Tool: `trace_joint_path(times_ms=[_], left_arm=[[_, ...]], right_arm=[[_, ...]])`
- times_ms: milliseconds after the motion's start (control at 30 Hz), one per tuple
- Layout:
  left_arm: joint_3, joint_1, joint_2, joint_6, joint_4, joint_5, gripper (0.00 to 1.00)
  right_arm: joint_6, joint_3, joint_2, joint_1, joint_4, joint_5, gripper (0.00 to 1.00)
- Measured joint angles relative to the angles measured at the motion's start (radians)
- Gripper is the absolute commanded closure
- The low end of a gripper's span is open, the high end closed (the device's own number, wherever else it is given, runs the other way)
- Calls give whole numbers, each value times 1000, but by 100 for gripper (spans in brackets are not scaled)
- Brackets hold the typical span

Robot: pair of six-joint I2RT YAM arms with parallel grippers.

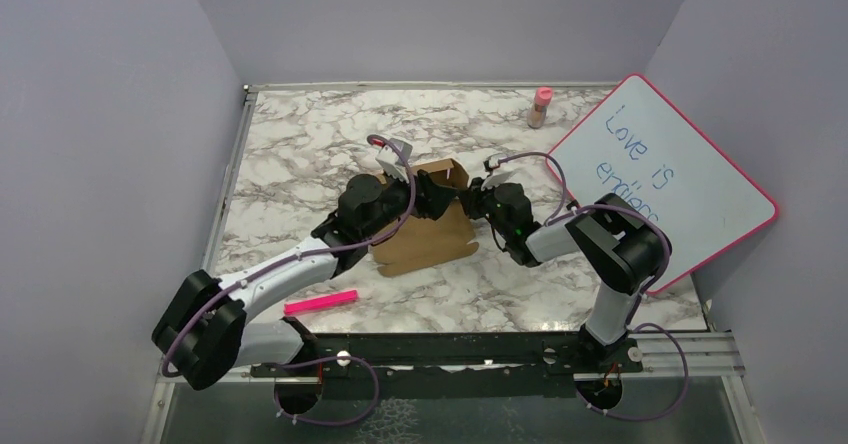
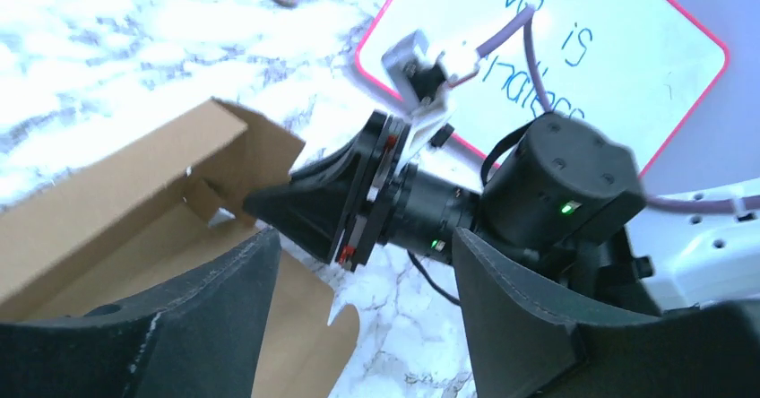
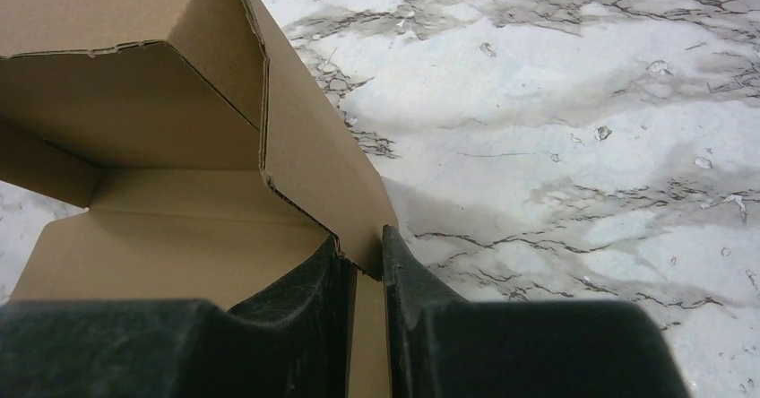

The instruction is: Fold the paper box

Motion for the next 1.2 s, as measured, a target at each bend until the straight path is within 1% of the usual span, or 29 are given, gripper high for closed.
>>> trace_joint_path(times_ms=[100,167,267,400,467,567,700,867,1100,1200], left_arm=[[93,5,-44,49,-125,-20,25],[169,24,-45,71,-213,-26,23],[303,109,-11,96,-356,-13,22],[500,230,114,145,-557,17,20],[597,254,193,189,-663,33,19],[681,257,282,260,-760,77,19],[747,262,385,333,-847,150,22],[780,265,492,383,-903,232,28],[788,269,518,399,-912,286,31],[788,270,525,399,-911,302,31]], right_arm=[[-5,0,0,0,0,0,79],[-7,0,0,0,0,0,79],[-8,0,0,0,0,-1,79],[-16,0,0,0,0,-5,79],[-23,0,0,0,0,-8,79],[-33,0,0,0,0,-18,79],[-45,0,0,0,0,-34,79],[-60,0,0,0,0,-52,79],[-68,2,0,0,-8,-73,79],[-69,5,0,0,-11,-83,75]])
